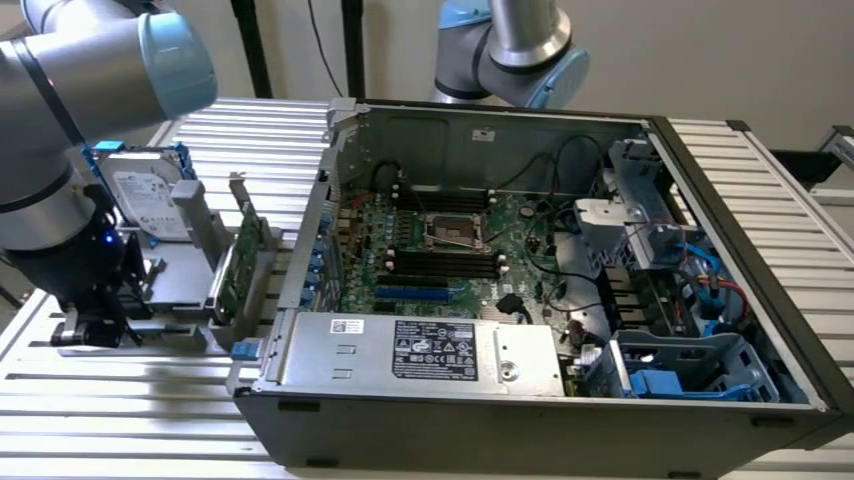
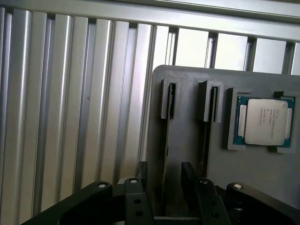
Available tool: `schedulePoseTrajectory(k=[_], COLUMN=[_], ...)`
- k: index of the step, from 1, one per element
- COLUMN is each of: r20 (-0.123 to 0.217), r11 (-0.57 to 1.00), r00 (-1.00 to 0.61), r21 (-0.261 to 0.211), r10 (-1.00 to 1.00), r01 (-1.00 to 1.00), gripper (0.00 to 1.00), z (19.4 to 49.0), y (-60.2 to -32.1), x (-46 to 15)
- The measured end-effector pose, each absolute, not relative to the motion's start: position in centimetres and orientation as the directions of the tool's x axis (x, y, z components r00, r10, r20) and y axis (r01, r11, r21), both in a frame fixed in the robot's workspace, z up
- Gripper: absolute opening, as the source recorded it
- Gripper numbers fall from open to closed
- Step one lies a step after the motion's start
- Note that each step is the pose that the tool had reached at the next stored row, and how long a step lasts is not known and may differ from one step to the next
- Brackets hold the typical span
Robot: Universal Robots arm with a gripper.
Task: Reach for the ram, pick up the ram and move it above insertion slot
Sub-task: 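Pick up the ram and move it above insertion slot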
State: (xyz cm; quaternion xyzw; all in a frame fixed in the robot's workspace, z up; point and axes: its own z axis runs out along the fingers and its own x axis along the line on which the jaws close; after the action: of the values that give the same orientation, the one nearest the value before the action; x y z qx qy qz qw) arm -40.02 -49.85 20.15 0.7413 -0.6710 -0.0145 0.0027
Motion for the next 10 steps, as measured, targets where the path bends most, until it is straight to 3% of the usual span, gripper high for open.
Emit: schedulePoseTrajectory(k=[4, 7, 9, 10], r20=[-0.019, -0.019, -0.019, -0.019], r11=[-0.1, -0.1, -0.1, -0.1], r00=[0.099, 0.099, 0.099, 0.099], r21=[0.023, 0.024, 0.024, 0.023], r10=[-0.995, -0.995, -0.995, -0.995], r01=[-0.995, -0.995, -0.995, -0.995], gripper=[0.42, 0.34, 0.22, 0.22], z=[19.96, 19.87, 19.82, 19.81], y=[-49.85, -49.85, -49.85, -49.84], x=[-40.01, -40.01, -40.01, -40.01])
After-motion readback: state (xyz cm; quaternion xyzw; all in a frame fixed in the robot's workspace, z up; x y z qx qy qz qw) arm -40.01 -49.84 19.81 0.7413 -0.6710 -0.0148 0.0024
